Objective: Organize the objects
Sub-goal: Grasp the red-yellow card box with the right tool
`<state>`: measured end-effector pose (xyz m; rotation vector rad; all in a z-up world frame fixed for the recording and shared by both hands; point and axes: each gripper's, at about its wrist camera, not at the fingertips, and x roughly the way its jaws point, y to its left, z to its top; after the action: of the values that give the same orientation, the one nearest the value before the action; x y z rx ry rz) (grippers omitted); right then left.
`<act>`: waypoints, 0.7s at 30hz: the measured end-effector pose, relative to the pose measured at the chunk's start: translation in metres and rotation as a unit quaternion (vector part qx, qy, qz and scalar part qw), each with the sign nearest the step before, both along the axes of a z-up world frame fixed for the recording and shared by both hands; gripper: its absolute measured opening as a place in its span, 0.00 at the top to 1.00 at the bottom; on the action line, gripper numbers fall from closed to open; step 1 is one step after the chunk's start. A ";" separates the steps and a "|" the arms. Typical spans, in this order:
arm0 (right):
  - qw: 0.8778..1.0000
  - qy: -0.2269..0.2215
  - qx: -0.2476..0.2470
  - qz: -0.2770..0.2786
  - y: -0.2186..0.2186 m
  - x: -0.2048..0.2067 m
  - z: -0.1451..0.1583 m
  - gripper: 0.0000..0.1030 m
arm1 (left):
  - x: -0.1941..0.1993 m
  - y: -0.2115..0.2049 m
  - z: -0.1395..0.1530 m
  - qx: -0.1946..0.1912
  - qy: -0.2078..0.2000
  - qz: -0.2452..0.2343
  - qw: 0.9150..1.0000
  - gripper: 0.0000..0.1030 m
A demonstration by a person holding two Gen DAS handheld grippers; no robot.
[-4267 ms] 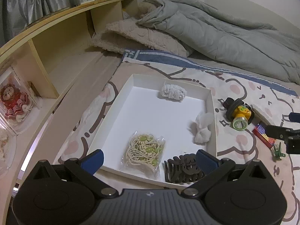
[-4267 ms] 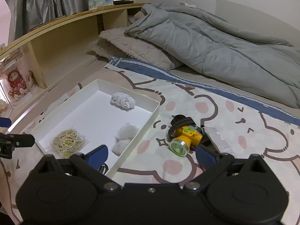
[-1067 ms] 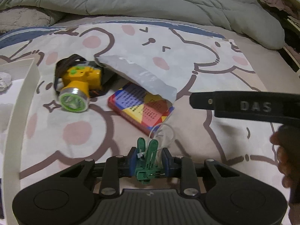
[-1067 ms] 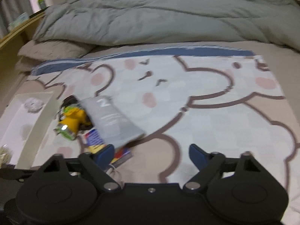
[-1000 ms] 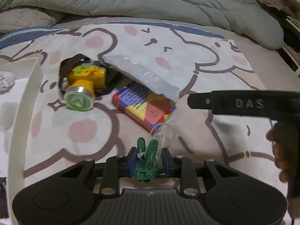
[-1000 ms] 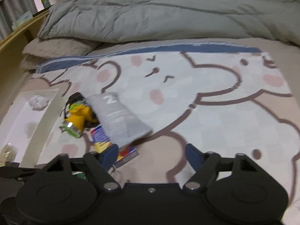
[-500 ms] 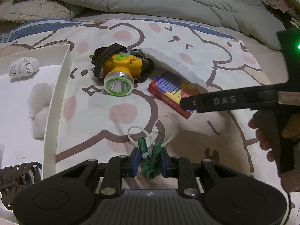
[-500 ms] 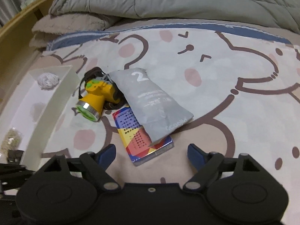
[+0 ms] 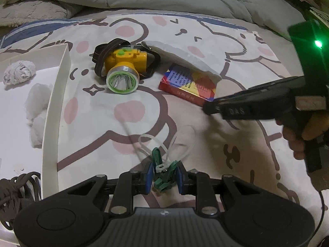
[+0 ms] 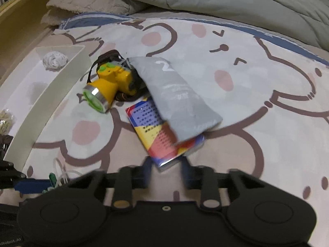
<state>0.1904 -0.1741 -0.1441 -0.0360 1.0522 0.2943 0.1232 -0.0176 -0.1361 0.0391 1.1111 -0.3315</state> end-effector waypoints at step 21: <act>0.998 -0.067 0.012 0.002 -0.033 -0.022 0.011 0.15 | -0.009 -0.005 0.003 0.010 -0.005 -0.009 1.000 0.75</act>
<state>0.1686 -0.2073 -0.1331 -0.0365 0.9155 0.3043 0.1140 -0.0227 -0.1336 0.0692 1.1047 -0.3354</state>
